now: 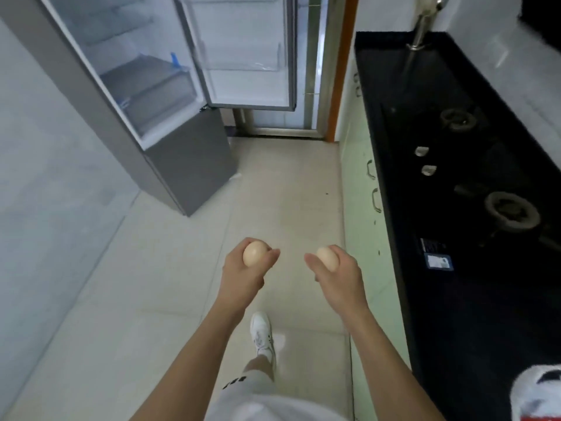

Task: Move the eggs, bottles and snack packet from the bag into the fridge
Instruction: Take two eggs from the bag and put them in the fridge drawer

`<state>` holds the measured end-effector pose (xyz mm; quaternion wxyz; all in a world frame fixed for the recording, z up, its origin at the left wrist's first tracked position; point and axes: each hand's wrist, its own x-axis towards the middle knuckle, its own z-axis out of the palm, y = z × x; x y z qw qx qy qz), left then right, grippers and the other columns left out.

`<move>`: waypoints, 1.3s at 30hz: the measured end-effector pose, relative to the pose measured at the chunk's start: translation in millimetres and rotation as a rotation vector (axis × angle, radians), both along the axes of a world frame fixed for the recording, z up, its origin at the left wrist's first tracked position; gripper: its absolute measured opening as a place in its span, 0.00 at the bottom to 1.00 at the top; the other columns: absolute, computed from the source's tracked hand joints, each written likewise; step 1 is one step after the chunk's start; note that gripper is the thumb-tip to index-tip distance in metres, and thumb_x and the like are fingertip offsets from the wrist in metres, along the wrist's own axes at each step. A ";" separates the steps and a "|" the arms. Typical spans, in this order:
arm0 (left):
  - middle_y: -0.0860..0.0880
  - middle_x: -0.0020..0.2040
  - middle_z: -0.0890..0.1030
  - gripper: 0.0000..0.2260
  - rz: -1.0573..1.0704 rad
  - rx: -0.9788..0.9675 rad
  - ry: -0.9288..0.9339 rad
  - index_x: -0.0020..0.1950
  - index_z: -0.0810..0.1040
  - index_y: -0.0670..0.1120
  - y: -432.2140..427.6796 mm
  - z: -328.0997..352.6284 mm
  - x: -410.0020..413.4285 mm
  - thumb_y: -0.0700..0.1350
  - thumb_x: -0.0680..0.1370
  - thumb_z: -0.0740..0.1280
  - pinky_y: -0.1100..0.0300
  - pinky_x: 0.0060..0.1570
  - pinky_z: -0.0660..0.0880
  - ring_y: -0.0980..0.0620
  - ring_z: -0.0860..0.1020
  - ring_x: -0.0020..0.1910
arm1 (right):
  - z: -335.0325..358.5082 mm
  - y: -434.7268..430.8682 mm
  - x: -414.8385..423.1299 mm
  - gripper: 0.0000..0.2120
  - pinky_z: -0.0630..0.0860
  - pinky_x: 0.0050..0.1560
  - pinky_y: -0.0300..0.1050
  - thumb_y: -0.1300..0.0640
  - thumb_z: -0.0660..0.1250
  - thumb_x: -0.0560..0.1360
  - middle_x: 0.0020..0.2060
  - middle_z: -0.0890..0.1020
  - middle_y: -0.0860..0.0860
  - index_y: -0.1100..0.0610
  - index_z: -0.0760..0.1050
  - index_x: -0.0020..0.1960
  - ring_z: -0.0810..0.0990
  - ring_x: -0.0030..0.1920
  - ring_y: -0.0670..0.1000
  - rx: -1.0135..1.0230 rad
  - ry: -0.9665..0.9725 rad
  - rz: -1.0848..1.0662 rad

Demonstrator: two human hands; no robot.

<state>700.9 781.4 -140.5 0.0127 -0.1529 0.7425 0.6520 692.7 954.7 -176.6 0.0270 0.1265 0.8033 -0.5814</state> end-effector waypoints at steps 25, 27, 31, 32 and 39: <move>0.55 0.31 0.78 0.07 0.236 0.088 -0.040 0.45 0.78 0.46 -214.6 -8.4 -279.3 0.47 0.75 0.73 0.62 0.29 0.71 0.55 0.72 0.29 | 7.7 -216.3 -304.2 0.14 0.76 0.38 0.49 0.44 0.74 0.73 0.35 0.81 0.55 0.53 0.75 0.41 0.81 0.40 0.59 0.101 -0.046 0.207; 0.55 0.31 0.77 0.07 0.274 0.101 -0.033 0.46 0.78 0.45 -224.4 -8.3 -294.9 0.48 0.75 0.73 0.62 0.29 0.71 0.55 0.71 0.29 | 4.1 -226.1 -321.3 0.15 0.76 0.38 0.49 0.43 0.74 0.73 0.35 0.81 0.54 0.52 0.74 0.40 0.81 0.39 0.59 0.114 -0.059 0.231; 0.54 0.31 0.78 0.08 0.317 0.093 -0.023 0.46 0.78 0.45 -239.5 -11.7 -320.7 0.48 0.75 0.73 0.62 0.29 0.71 0.55 0.72 0.29 | -1.0 -246.0 -359.9 0.14 0.75 0.36 0.46 0.44 0.73 0.73 0.34 0.80 0.53 0.51 0.74 0.40 0.79 0.36 0.54 0.116 -0.063 0.283; 0.54 0.32 0.78 0.08 0.327 0.091 -0.024 0.46 0.78 0.45 -242.5 -12.7 -328.4 0.48 0.75 0.73 0.62 0.29 0.71 0.55 0.71 0.28 | -1.7 -251.6 -370.6 0.14 0.74 0.36 0.45 0.44 0.73 0.74 0.35 0.80 0.54 0.52 0.74 0.40 0.78 0.36 0.53 0.111 -0.063 0.299; 0.50 0.34 0.79 0.07 0.406 0.042 -0.009 0.47 0.79 0.46 -258.7 -17.1 -413.7 0.48 0.75 0.73 0.62 0.29 0.72 0.55 0.73 0.29 | -4.7 -280.6 -470.9 0.14 0.77 0.38 0.50 0.45 0.73 0.74 0.34 0.80 0.53 0.53 0.74 0.40 0.80 0.37 0.56 0.093 -0.012 0.391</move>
